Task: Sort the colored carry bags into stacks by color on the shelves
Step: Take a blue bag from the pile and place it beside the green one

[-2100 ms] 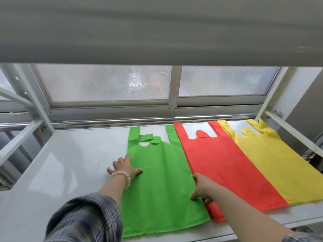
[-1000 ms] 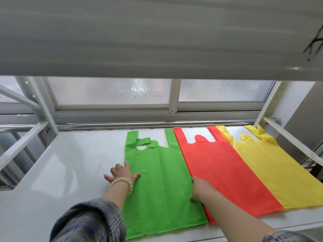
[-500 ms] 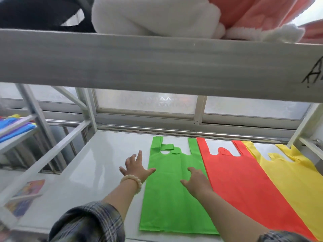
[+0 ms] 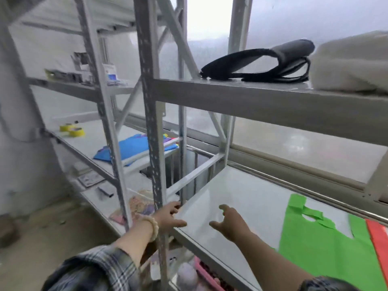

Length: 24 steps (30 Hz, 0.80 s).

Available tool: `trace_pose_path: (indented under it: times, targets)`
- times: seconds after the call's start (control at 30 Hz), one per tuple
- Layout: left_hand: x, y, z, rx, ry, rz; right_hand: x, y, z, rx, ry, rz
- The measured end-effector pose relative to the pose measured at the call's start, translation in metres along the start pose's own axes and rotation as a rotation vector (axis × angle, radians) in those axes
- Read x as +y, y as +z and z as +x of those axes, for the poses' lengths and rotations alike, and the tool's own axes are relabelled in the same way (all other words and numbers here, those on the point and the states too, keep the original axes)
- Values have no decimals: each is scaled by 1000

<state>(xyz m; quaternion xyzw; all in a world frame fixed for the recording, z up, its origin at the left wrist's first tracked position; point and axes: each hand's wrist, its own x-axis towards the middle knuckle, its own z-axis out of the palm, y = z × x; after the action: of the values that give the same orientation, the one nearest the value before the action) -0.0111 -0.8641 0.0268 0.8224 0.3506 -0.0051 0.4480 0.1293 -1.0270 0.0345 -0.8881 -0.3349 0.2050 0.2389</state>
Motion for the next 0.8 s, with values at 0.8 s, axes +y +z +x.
trace_pose_path:
  times: [0.8]
  targets:
    - [-280,-356,35,432,-178,-141,-399,256,137,-93,-139,223]
